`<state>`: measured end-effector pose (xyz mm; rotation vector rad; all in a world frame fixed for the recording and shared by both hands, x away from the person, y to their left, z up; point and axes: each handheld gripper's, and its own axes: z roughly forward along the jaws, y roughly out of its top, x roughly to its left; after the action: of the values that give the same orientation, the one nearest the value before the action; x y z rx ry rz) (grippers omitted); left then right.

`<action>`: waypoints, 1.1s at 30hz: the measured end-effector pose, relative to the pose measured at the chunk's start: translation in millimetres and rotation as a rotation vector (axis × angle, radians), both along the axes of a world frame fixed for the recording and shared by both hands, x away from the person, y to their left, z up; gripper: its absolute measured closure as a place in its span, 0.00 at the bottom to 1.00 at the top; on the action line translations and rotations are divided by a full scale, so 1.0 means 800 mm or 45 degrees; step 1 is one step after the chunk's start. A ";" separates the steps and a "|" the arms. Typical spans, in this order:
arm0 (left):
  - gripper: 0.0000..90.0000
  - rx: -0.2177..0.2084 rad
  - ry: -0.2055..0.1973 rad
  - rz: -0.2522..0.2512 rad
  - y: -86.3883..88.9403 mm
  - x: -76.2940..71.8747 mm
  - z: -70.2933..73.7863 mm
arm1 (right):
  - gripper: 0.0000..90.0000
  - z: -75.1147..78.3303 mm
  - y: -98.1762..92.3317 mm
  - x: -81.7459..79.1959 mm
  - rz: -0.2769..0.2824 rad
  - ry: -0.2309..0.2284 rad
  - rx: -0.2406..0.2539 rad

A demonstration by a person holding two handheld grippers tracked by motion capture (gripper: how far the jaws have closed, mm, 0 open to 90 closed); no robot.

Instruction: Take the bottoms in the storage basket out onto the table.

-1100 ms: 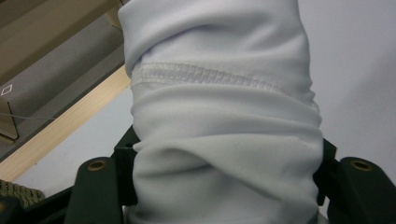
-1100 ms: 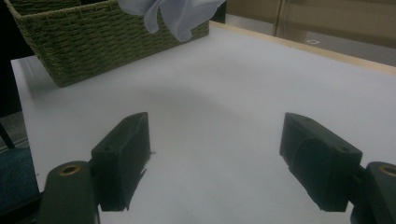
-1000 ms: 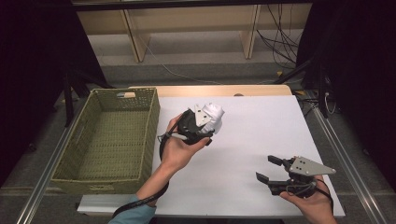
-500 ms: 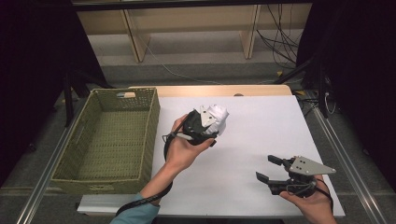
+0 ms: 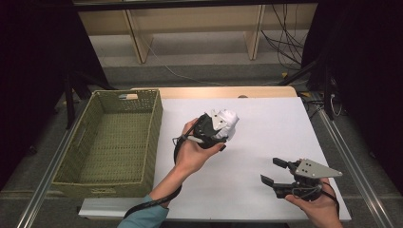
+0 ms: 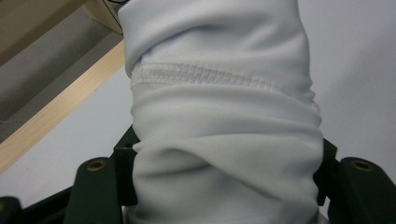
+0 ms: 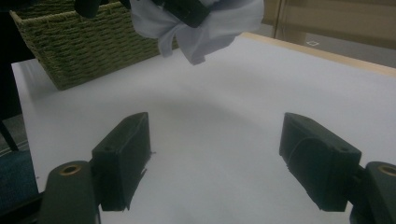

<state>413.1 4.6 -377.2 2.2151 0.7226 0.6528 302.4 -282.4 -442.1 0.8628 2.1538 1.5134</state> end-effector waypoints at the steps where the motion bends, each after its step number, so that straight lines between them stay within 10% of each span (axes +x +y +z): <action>1: 0.40 0.008 0.005 -0.001 -0.001 0.000 -0.001 | 0.29 0.000 0.000 0.000 0.000 0.001 -0.001; 33: 0.39 0.061 0.094 -0.046 -0.031 0.005 -0.041 | 0.29 -0.001 -0.001 0.001 0.000 0.004 -0.002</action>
<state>417.3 -20.1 -410.0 2.3014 0.7086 0.5784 303.1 -283.0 -442.9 0.8652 2.1568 1.5111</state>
